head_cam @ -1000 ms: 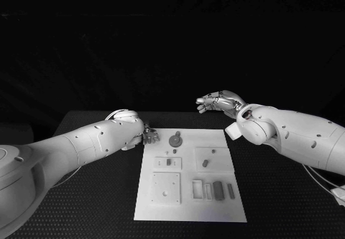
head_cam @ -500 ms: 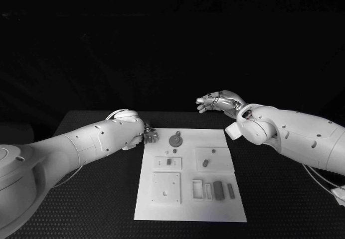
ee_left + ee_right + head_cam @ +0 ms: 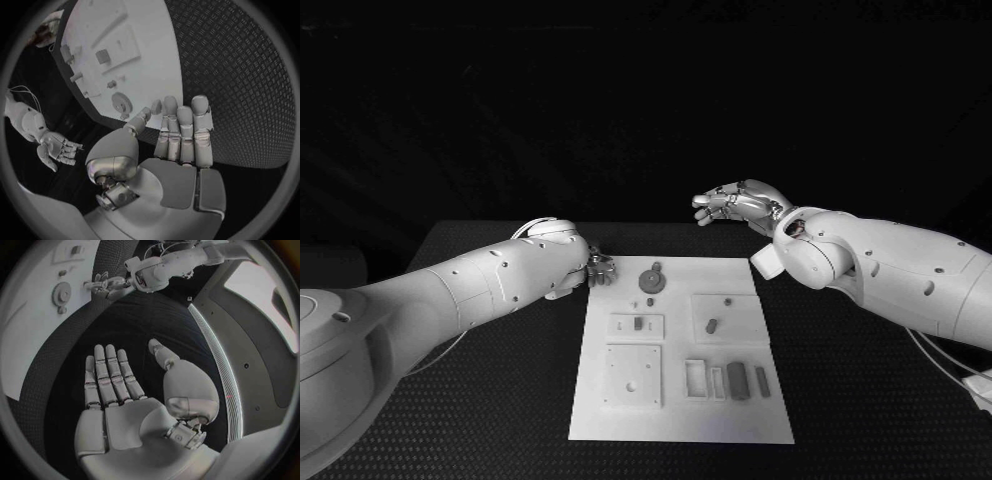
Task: Assemble the parts on the task board
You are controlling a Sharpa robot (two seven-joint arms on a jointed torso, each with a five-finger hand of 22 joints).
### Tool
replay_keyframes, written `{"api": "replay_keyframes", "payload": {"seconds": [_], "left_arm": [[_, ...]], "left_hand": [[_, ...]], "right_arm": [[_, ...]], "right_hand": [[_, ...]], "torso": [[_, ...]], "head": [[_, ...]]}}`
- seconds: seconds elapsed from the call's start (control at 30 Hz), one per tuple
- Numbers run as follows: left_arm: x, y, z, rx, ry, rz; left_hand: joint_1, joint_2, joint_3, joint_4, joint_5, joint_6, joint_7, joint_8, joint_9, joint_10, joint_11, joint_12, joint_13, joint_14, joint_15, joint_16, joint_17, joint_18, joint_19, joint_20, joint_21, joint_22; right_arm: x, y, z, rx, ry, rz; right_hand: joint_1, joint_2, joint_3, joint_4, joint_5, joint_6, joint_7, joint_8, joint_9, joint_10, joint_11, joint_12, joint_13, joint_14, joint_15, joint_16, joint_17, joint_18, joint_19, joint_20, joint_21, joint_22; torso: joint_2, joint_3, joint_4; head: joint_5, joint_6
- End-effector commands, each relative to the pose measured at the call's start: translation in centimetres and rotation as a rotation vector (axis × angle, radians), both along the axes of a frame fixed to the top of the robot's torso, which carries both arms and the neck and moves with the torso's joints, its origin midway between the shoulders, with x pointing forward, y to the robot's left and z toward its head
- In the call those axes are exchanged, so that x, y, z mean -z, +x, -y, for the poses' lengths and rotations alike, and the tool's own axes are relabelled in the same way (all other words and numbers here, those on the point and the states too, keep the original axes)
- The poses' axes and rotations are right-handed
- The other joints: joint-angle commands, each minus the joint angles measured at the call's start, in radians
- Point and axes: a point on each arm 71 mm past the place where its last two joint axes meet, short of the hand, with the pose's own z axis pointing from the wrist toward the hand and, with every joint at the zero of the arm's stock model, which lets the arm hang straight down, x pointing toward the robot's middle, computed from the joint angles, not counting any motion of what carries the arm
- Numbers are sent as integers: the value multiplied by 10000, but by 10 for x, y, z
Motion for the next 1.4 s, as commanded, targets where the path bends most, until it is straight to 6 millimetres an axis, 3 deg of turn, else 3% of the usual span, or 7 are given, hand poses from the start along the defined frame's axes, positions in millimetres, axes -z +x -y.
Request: {"api": "replay_keyframes", "payload": {"seconds": [0.03, 0.17, 0.27, 0.63, 0.83, 0.93, 1.4], "left_arm": [[0, 0, 2, 112, -182, 9], [0, 0, 2, 78, -190, 13], [0, 0, 1, 85, -164, 42], [-3, 0, 0, -28, -200, 412], [-4, -4, -8, -319, -641, 477], [-5, -9, -11, -498, -1090, 447], [-18, -37, -5, -758, -2453, 1201]], "left_hand": [[84, 149, 2, -108, 3, -50, 91, 77, -10, -4, -30, 42, -6, 71, -45, 77, -17, 518, 82, -18, 7, 184], [346, 293, 56, -242, 5, 60, 47, 152, 4, 39, -70, 65, -12, 105, -79, 114, -26, 518, 120, -39, 40, 197], [792, 67, 540, -63, -24, 175, 4, 246, 43, 107, -108, 92, -15, 152, -116, 164, -31, 518, 202, -66, 77, 191], [2201, 25, 1255, -214, 34, 683, -259, 1000, 491, 415, -341, 291, 41, 398, -322, 409, 18, 464, 466, -206, 390, 226], [2250, 59, 1220, -176, 34, 709, -300, 1134, 592, 508, -383, 339, 51, 481, -368, 466, 32, 446, 531, -253, 472, 225], [2234, 46, 1144, -153, 50, 841, -391, 1386, 838, 620, -464, 429, 94, 575, -443, 559, 75, 436, 617, -318, 583, 230], [2223, 8, 1130, -140, 57, 830, -439, 1508, 1039, 692, -515, 484, 127, 645, -502, 603, 96, 428, 678, -383, 671, 221]], "right_arm": [[0, -1, -2, -205, 25, 34], [0, -1, -2, -211, 25, 29], [0, -1, -2, -218, 25, 25], [0, -1, -2, -230, 24, 18], [0, 0, -1, -203, 19, 25], [0, 0, 1, -166, 9, 29], [0, 0, 7, -21, -34, 22]], "right_hand": [[82, 11, -21, 39, -20, -87, 319, 54, -13, 64, 13, -22, -17, 23, 49, -45, 13, -184, -66, -12, -65, 15], [81, 13, -23, 43, -20, -88, 319, 56, -17, 64, 13, -22, -21, 24, 50, -49, 17, -187, -71, -11, -71, 18], [80, 13, -25, 45, -20, -89, 319, 57, -19, 65, 14, -22, -22, 24, 50, -51, 20, -188, -74, -11, -75, 21], [68, 19, -32, 62, -20, -91, 320, 61, -30, 66, 14, -21, -32, 28, 50, -61, 31, -192, -80, -9, -88, 31], [62, 21, -35, 71, -20, -92, 321, 63, -35, 66, 14, -21, -37, 29, 50, -67, 37, -192, -81, -9, -94, 36], [58, 25, -36, 78, -20, -93, 321, 65, -39, 66, 14, -21, -39, 29, 50, -70, 41, -193, -81, -9, -97, 40], [55, 20, -41, 89, -20, -94, 320, 70, -50, 65, 15, -21, -50, 30, 51, -82, 53, -193, -82, -11, -108, 52]], "torso": [[-5, 0, -3], [-4, -2, 2], [-4, -5, 4], [-4, -7, 4], [-6, 0, 1], [-7, -3, 16], [-20, -3, 28]], "head": [[10, -1], [8, -19], [3, -26], [6, -55], [3, -66], [-21, -49], [-31, -141]]}}
